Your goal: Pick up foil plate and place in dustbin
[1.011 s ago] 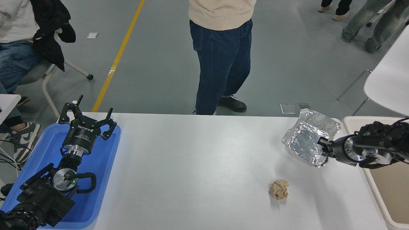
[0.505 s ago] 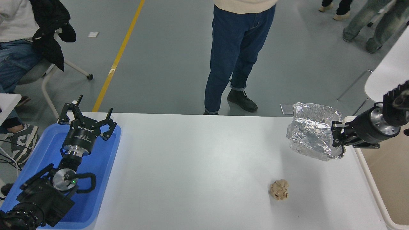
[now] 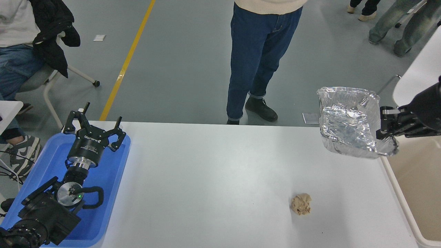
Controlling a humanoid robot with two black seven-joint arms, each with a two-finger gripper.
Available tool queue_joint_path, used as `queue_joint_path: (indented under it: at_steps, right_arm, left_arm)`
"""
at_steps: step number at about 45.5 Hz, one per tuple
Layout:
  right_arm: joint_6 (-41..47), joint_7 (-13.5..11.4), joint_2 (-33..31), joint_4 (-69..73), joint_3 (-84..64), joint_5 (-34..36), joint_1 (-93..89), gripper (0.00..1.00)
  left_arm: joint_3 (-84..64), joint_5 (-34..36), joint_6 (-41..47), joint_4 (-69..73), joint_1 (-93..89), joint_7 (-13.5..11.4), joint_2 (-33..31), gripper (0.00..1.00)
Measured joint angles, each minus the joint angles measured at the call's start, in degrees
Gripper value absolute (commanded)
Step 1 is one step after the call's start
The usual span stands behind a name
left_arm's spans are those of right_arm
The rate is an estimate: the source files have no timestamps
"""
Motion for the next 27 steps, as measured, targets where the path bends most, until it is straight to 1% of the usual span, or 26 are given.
queue_joint_path:
  at_steps: [7,15,27]
  right_arm:
    - [0.74,-0.03,0.86,0.26,-3.86,2.76,4.66,0.0]
    - [0.95,0.06,3.49,0.08,-10.02,6.73,8.82,0.0]
    - [0.95,0.36,7.76,-0.09,-17.7,10.5,12.77,0.0]
  left_arm:
    - [0.0,0.0,0.0,0.0,0.0,-0.01,0.0,1.0]
    - [0.0,0.0,0.0,0.0,0.0,0.02,0.0,1.0]
    - [0.0,-0.01,0.0,0.0,0.0,0.06,0.0,1.0]
